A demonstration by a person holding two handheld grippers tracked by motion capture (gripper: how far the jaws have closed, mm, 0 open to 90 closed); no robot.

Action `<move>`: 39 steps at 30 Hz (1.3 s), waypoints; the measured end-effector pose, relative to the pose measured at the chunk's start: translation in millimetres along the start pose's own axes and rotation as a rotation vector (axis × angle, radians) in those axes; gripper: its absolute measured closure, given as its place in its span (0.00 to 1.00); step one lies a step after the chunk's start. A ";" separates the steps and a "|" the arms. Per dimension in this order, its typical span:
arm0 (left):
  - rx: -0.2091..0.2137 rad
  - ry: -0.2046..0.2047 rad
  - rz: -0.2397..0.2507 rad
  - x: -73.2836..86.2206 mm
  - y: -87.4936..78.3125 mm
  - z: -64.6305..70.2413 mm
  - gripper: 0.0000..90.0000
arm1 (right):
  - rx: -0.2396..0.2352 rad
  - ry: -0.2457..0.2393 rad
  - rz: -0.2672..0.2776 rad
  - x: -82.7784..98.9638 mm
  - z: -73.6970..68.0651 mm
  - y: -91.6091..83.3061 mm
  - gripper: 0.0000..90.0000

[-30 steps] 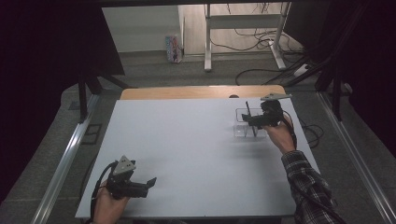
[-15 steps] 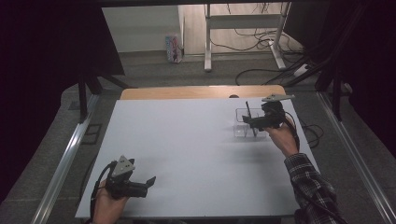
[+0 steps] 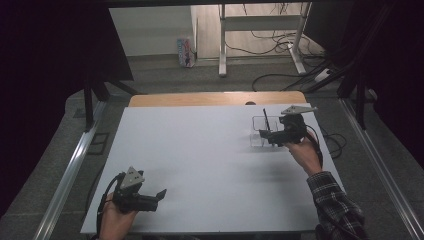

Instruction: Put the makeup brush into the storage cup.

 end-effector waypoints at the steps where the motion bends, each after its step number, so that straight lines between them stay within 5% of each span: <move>1: 0.001 0.001 -0.001 0.0 0.2 0.2 0.00 | 0.003 -0.001 -0.006 2.6 0.1 0.7 0.00; 39: -0.005 -0.006 -0.001 0.5 -0.8 -1.0 0.00 | -0.015 -0.038 -0.011 24.0 -21.9 -31.9 0.00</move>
Point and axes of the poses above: each handheld gripper's, and its own axes: y roughly forward along the jaws, x roughly out of its underside, z roughly to its right, the point moved 5 cm from there along y, roughly forward along the jaws, and after that the axes turned 11 degrees about x, right-handed, at the moved point
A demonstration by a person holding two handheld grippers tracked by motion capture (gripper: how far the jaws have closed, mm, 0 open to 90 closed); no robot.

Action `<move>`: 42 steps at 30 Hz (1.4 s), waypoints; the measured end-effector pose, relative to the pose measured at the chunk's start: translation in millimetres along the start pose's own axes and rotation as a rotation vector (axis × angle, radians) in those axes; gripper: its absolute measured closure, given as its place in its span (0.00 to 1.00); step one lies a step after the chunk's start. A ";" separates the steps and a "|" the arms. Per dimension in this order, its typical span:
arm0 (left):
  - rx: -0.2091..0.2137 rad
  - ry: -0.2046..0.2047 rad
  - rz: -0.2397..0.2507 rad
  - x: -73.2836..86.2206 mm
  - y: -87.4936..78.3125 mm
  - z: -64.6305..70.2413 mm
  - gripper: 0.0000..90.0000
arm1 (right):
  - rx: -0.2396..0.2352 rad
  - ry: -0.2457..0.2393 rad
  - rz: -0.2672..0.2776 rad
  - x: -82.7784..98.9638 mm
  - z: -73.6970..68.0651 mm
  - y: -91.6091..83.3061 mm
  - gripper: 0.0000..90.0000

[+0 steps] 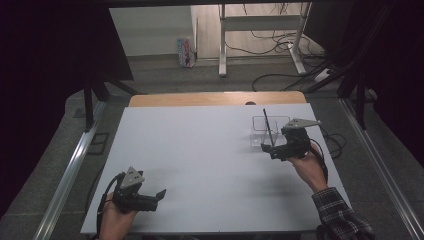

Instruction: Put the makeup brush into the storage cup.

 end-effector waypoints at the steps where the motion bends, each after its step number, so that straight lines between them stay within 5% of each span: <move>1: 0.000 -0.002 0.002 -0.1 -0.2 -0.1 0.00 | -0.004 -0.003 0.001 0.9 -1.4 -0.9 0.00; 42: 0.005 -0.023 -0.021 2.8 0.9 -4.4 0.00 | -0.054 -0.031 -0.046 35.9 -24.9 -23.6 0.00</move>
Point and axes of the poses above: each handheld gripper's, and its own axes: y roughly forward along the jaws, x roughly out of its underside, z roughly to its right, the point moved 5 cm from there along y, roughly forward along the jaws, and after that the axes turned 11 degrees about x, right-handed, at the moved point
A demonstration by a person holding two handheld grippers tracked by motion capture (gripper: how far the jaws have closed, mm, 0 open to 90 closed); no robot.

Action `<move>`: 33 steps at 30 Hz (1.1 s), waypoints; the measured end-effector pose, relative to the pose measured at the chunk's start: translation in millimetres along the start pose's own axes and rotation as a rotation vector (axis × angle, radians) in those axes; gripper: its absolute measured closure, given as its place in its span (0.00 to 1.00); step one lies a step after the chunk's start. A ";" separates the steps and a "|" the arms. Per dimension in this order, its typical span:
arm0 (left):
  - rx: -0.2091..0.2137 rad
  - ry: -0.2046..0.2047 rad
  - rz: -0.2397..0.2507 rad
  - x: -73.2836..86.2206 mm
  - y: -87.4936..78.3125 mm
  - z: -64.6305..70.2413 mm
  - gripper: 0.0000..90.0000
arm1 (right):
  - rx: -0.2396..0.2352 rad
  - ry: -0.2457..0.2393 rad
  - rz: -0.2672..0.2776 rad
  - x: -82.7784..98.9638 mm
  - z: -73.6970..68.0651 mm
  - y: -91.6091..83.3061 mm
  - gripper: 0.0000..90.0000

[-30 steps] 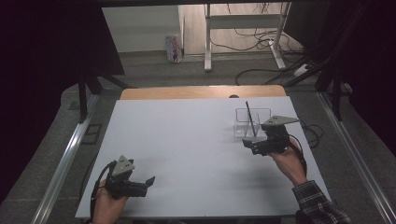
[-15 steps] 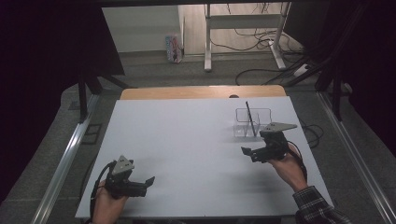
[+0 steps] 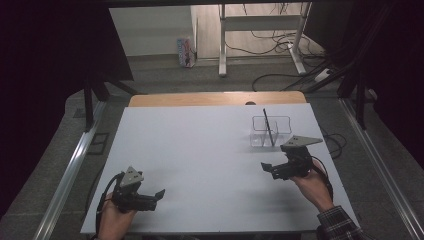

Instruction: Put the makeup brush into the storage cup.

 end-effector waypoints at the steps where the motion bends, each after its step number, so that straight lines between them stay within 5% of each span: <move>1: 0.001 -0.002 0.002 -0.1 -0.1 -0.1 0.00 | -0.001 0.002 -0.002 0.9 -0.2 -0.5 0.00; 33: 0.002 0.002 0.005 -0.8 -0.2 0.1 0.00 | 0.000 0.004 -0.017 24.5 -5.8 -25.4 0.00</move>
Point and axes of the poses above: each handheld gripper's, and its own axes: y roughly forward along the jaws, x roughly out of its underside, z roughly to its right, the point moved 5 cm from there along y, roughly forward along the jaws, and after that the axes turned 11 degrees about x, right-handed, at the moved point
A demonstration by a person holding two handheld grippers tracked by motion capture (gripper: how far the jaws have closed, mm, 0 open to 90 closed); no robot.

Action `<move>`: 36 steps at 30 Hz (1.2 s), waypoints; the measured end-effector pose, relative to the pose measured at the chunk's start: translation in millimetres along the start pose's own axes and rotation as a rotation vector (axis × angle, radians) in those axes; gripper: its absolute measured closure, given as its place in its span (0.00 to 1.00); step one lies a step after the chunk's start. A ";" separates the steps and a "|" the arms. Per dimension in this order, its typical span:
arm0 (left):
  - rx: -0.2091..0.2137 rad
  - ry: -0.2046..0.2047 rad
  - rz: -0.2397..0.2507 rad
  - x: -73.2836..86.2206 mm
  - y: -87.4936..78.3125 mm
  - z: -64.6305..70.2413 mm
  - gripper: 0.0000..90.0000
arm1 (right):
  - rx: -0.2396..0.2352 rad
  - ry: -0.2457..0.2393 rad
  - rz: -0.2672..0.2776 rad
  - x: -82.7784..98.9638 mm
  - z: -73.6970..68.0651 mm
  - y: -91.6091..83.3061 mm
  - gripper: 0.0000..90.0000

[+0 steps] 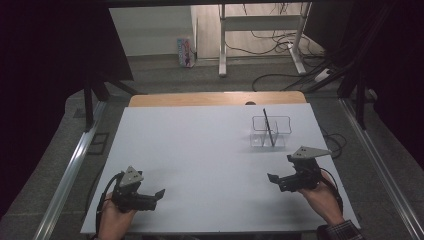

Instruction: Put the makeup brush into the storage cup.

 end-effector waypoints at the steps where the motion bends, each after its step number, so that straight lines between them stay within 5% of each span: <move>1: 0.000 0.000 0.000 0.0 0.0 0.0 0.00 | -0.001 0.000 0.001 0.6 -0.3 -0.5 0.00; 36: 0.000 -0.002 0.007 -0.3 -0.5 -0.3 0.00 | 0.036 0.003 -0.027 27.6 1.8 -24.3 0.00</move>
Point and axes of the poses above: each handheld gripper's, and its own axes: y roughly forward along the jaws, x roughly out of its underside, z roughly to its right, the point moved 5 cm from there along y, roughly forward along the jaws, and after that the axes turned 11 degrees about x, right-handed, at the moved point
